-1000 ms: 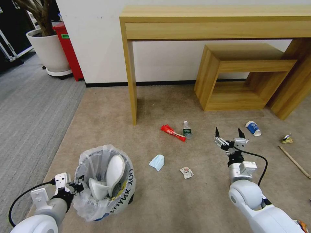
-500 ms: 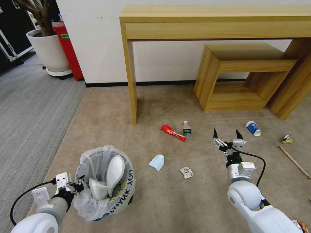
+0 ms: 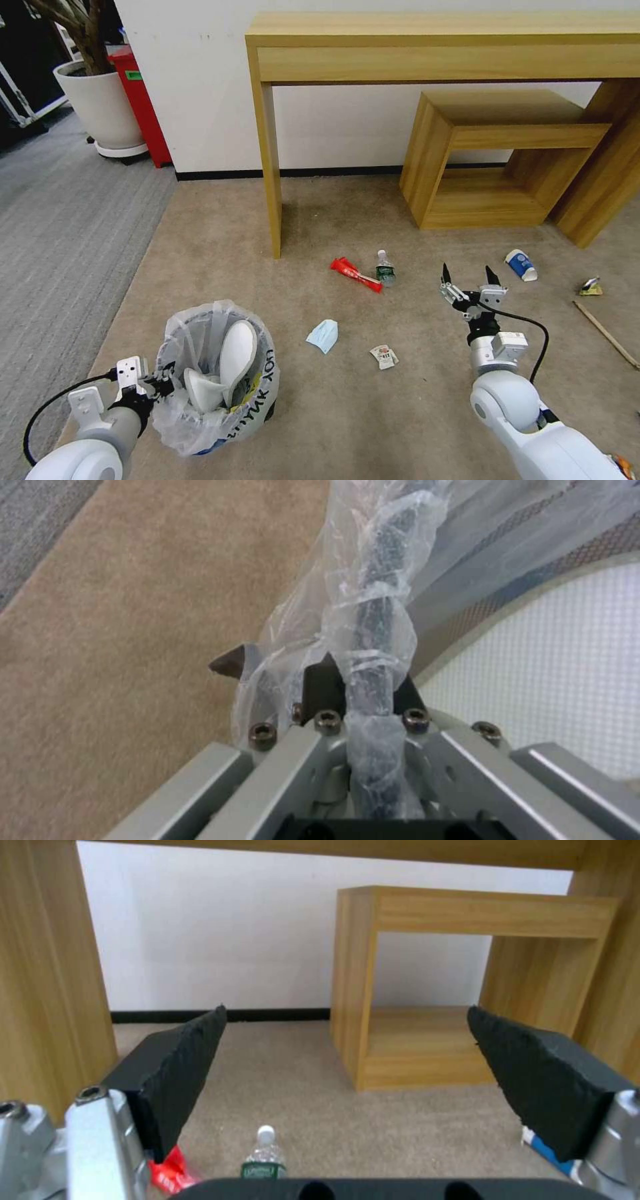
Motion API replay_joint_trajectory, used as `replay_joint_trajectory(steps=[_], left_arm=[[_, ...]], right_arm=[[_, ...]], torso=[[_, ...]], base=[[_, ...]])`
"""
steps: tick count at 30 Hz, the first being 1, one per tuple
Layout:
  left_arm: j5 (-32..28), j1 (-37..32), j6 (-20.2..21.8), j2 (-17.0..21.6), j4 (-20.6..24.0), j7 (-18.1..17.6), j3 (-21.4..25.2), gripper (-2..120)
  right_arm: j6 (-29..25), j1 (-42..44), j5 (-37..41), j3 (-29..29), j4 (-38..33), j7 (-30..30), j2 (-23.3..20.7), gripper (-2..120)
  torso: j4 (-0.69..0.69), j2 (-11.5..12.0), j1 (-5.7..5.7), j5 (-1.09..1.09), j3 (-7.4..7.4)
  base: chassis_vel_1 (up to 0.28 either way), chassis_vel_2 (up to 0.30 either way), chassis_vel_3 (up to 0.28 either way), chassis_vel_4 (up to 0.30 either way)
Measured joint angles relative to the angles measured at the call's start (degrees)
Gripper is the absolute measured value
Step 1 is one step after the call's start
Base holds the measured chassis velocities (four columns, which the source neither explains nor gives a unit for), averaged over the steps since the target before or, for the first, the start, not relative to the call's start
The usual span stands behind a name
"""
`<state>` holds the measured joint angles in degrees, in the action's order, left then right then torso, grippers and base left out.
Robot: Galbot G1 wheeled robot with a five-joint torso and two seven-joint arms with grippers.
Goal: Pick up the trash bin and place the garbage on the floor into it.
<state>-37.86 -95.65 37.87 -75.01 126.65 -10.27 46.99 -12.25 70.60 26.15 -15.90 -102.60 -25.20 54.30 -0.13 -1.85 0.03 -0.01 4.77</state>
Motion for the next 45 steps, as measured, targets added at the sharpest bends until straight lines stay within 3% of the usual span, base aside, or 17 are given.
replay_joint_trajectory(steps=[15, 28, 29, 30, 33, 34, 37, 38, 40, 45], left_arm=[[-0.04, 0.29, -0.1, 0.02, -0.22, 0.04, 0.41, 0], [-0.09, 0.58, -0.34, 0.03, -0.57, 0.03, 0.47, 0], [-0.08, 0.82, -0.38, 0.0, -0.99, 0.03, 0.36, 0], [-0.08, 0.82, -0.38, 0.0, -0.99, 0.03, 0.36, 0], [0.22, 1.05, -0.77, -0.27, -1.75, 0.06, 0.03, 0], [0.22, 1.05, -0.77, -0.27, -1.75, 0.06, 0.03, 0], [0.39, 1.17, -1.04, -0.31, -2.17, 0.24, -0.04, 0], [0.39, 1.17, -1.04, -0.31, -2.17, 0.24, -0.04, 0], [0.47, 1.3, -1.25, -0.38, -2.53, 0.38, -0.07, 0], [0.66, 1.43, -1.49, -0.49, -2.97, 0.61, -0.11, 0]], right_arm=[[0.65, -1.81, 1.76, 2.68, 0.31, -0.31, 0.36, 100], [6.21, -0.91, 6.02, 5.81, -0.75, -2.96, -0.48, 100], [10.68, -0.44, 9.93, 7.28, -1.54, -4.6, -1.33, 100], [10.68, -0.44, 9.93, 7.28, -1.54, -4.6, -1.33, 100], [24.89, 1.22, 22.18, 9.43, -4.01, -7.0, -4.67, 100], [24.89, 1.22, 22.18, 9.43, -4.01, -7.0, -4.67, 100], [34.58, 1.26, 28.11, 10.5, -4.97, -7.95, -6.41, 100], [34.58, 1.26, 28.11, 10.5, -4.97, -7.95, -6.41, 100], [42.13, 0.68, 31.45, 10.79, -5.55, -8.21, -7.15, 100], [47.25, -1.26, 32.76, 11.6, -4.89, -8.59, -7.08, 100]], torso=[[0.0, 0.0, 0.0, 0.0, 0.0], [0.0, 0.0, 0.0, 0.01, 0.0], [0.0, 0.0, 0.0, 0.01, 0.0], [0.0, 0.0, 0.0, 0.01, 0.0], [0.0, 0.0, 0.0, 0.0, 0.0], [0.0, 0.0, 0.0, 0.0, 0.0], [0.0, 0.0, 0.0, 0.01, 0.0], [0.0, 0.0, 0.0, 0.01, 0.0], [0.0, 0.0, 0.0, 0.0, 0.0], [0.0, 0.0, 0.0, -0.01, 0.0]], base=[[-0.055, 0.059, 0.052, -0.054], [0.0, 0.0, 0.0, 0.0], [0.0, 0.0, 0.0, 0.0], [0.0, 0.0, 0.0, 0.0], [0.0, 0.0, 0.0, 0.0], [0.0, 0.0, 0.0, 0.0], [0.0, 0.0, 0.0, 0.0], [0.0, 0.0, 0.0, 0.0], [0.0, 0.0, 0.0, 0.0], [0.0, 0.0, 0.0, 0.0]])
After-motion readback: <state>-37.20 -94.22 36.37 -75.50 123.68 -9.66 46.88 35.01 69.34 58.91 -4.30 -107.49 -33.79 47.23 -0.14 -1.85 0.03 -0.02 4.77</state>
